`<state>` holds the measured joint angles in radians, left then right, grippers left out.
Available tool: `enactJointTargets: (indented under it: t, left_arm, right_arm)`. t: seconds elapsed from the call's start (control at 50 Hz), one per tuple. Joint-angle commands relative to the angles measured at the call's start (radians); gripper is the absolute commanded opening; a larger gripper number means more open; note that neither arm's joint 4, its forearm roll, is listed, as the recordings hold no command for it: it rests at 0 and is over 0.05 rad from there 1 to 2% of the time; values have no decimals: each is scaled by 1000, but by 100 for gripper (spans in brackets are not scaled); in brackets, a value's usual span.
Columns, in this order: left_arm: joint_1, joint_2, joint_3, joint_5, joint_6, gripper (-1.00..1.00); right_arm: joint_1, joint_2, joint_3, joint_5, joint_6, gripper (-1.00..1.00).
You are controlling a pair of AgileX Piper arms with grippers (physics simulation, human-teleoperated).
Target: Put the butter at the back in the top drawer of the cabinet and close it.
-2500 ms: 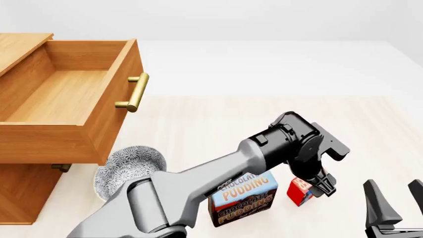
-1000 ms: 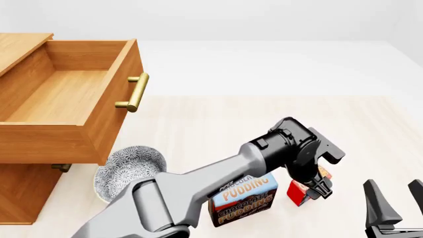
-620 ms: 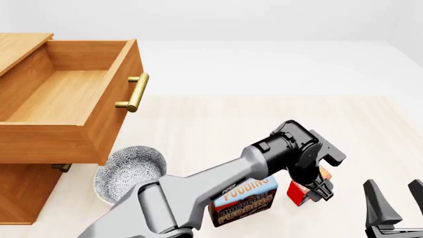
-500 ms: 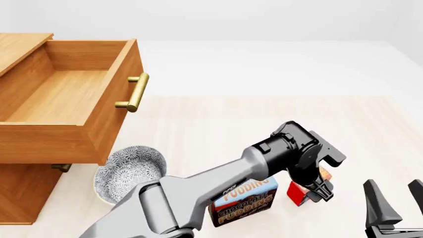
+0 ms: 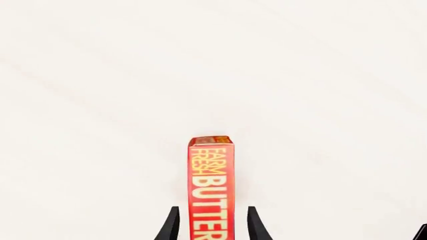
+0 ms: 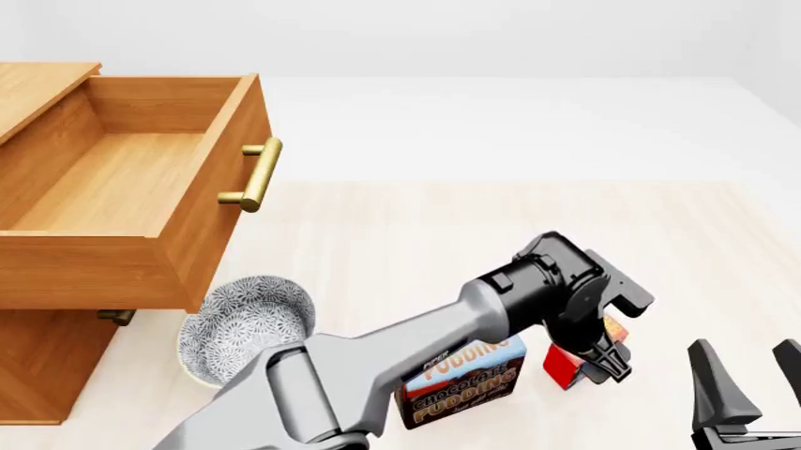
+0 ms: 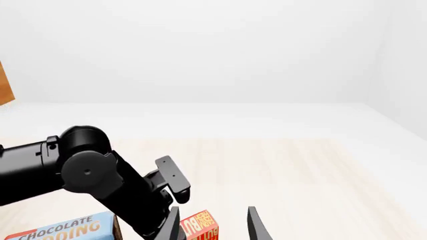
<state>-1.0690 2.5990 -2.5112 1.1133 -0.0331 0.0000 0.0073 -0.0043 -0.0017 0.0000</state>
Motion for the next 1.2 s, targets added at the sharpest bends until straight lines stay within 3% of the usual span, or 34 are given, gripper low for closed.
enactJointTargets:
  t: [0.02,0.58,1.18,1.2]
  left_arm:
    - [2,8,-5,1,-7,100]
    - [7,23,-14,-1,-20,100]
    - [-5,122,-159,62,-47,100]
    - [-2,120,-156,59,-43,-100]
  right_arm:
    - [0,0,0,0,0,100]
    - [0,0,0,0,0,100]
    - [0,0,0,0,0,100]
    - [0,0,0,0,0,100]
